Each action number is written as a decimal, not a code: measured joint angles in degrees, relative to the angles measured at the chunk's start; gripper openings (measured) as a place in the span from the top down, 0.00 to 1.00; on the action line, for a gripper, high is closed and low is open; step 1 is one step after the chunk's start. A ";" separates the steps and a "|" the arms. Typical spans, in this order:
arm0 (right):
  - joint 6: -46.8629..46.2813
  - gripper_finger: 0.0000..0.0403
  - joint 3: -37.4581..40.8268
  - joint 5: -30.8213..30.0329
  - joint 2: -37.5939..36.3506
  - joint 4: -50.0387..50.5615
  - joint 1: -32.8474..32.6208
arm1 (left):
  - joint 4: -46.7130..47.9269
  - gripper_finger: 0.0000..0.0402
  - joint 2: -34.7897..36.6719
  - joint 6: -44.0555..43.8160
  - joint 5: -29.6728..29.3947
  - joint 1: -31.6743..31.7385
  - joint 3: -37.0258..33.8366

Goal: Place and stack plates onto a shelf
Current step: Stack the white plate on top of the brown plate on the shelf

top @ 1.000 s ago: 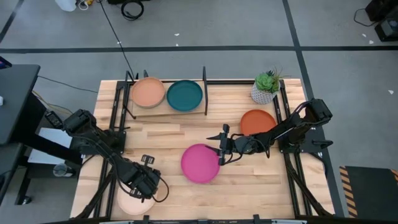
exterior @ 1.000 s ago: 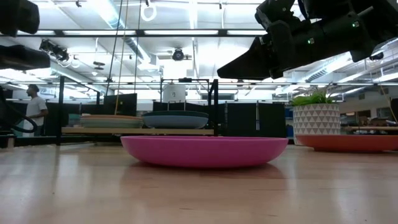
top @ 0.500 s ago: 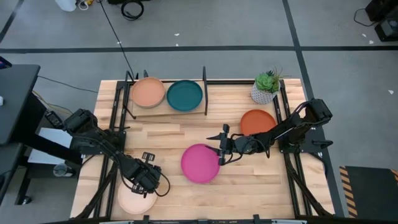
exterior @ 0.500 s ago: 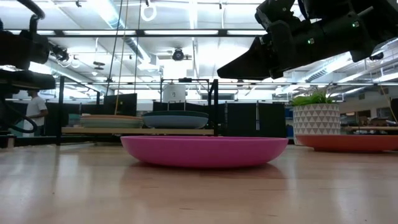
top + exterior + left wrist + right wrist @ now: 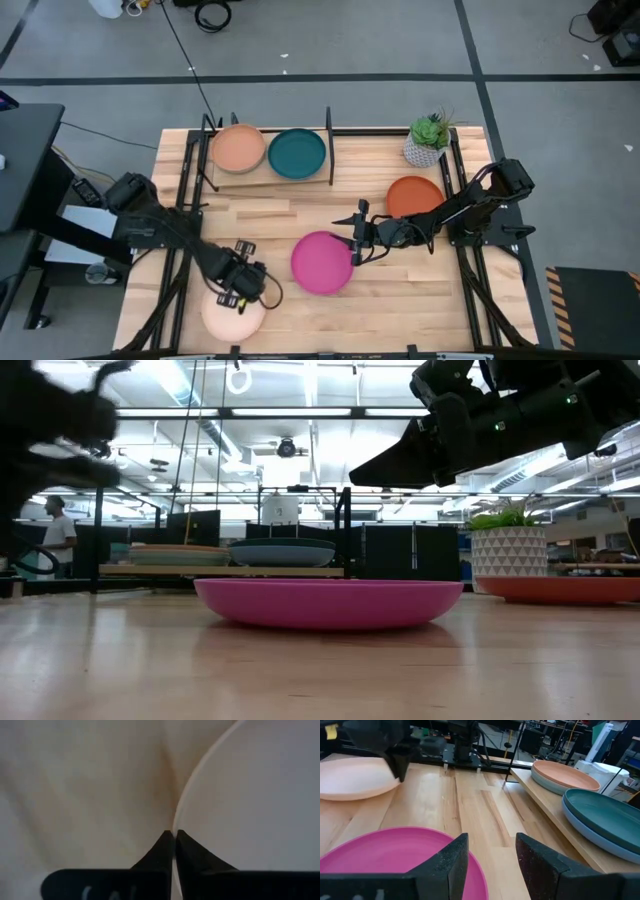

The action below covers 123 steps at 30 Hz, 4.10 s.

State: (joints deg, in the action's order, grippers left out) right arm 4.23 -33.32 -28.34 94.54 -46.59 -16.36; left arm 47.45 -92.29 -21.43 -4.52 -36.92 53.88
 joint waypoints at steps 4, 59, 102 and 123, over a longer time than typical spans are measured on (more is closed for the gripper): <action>0.00 0.58 0.00 0.00 0.00 0.00 0.00 | 7.11 0.97 2.01 3.80 -2.42 3.90 3.12; 0.48 0.58 0.02 1.07 0.00 0.42 0.04 | 0.97 0.63 2.57 25.64 2.96 41.29 9.92; 0.38 0.58 0.02 1.07 0.00 -0.02 0.04 | 6.17 0.96 -10.55 -7.02 -5.48 15.46 11.79; 0.32 0.58 0.02 1.45 0.00 -0.09 0.04 | 17.57 0.96 4.76 13.83 -17.68 40.72 14.35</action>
State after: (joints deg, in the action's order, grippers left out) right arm 4.55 -33.30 -26.89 94.54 -46.68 -16.32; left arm 65.01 -87.53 -7.60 -22.20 3.80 68.24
